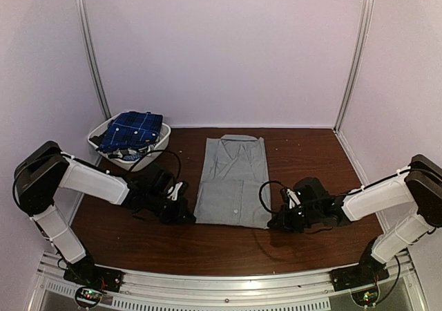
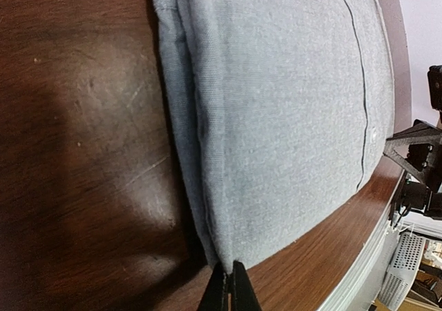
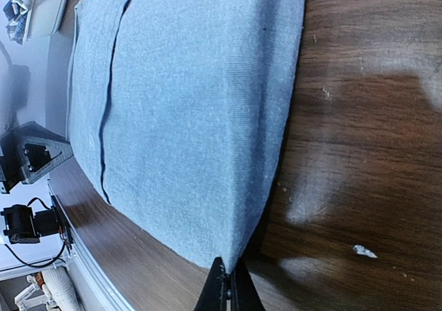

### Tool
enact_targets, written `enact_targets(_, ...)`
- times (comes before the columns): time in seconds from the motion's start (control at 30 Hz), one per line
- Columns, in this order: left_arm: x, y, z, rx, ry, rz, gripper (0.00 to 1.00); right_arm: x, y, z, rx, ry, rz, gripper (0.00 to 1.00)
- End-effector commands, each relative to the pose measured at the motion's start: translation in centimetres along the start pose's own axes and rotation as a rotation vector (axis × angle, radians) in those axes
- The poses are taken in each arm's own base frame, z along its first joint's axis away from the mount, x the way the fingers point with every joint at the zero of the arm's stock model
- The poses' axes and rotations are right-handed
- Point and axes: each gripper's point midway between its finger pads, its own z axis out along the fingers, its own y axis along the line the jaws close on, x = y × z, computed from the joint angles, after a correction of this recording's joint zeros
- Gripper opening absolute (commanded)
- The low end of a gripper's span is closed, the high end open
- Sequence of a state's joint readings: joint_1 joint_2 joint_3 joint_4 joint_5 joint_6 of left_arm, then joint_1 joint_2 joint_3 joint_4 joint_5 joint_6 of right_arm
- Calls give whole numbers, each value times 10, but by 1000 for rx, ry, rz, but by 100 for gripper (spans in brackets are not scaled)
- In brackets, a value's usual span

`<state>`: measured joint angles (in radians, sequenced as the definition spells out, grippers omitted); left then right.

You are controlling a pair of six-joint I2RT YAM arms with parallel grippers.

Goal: Fold and stack the long sleeve shirts
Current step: Pick up the 2/3-rectangle-folded shirt from the center of the board.

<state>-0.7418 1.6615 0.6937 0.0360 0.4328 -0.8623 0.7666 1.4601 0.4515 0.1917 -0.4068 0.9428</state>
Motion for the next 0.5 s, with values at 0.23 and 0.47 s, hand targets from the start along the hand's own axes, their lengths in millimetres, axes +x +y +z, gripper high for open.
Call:
enact_targets(0.23, 20, -22, -14, 33, -6, 30, 0, 10, 1, -22, 0, -26, -44, 0)
enact_targets(0.47, 31, -42, -40, 49, -31, 50, 0, 12, 20, -44, -28, -64, -87, 0)
